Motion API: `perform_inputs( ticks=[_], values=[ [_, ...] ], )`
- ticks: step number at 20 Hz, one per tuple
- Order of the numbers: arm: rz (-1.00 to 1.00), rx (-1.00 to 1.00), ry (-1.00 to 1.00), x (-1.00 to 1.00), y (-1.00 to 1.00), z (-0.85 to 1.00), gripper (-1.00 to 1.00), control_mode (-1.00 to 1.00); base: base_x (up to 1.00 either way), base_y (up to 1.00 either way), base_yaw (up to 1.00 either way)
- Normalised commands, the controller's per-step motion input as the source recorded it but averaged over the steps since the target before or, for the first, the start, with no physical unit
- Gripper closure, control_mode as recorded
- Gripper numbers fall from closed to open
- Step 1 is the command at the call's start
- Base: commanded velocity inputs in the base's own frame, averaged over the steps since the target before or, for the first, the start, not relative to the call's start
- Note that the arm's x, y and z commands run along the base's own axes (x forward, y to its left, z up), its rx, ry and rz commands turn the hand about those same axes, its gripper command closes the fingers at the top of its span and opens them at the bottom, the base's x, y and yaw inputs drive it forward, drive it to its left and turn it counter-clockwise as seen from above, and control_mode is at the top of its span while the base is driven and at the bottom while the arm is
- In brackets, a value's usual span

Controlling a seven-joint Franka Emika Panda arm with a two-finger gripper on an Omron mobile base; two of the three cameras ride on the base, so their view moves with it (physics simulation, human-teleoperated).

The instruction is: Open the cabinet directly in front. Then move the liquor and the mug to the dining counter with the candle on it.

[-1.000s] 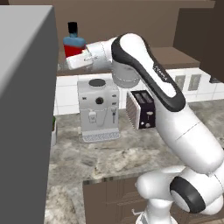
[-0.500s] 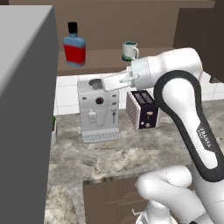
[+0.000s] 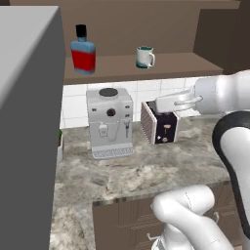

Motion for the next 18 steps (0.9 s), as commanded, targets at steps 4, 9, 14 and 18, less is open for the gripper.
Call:
perform_inputs(
  ticks=[4,9,14,18],
  values=[
    [-0.31,-0.14,-0.04,-0.29,-1.00,0.00,-1.00,-1.00,0.00,0.00,0.00],
    [-0.31,-0.16,-0.17,-0.26,-1.00,0.00,-1.00,-1.00,0.00,0.00,0.00],
    [-0.21,-0.23,-0.36,0.01,-0.68,-0.16,-1.00,-1.00,0.00,0.00,0.00],
    [-0.05,-0.06,-0.25,-0.01,-0.01,-0.03,-1.00,-1.00,0.00,0.00,0.00]
  ],
)
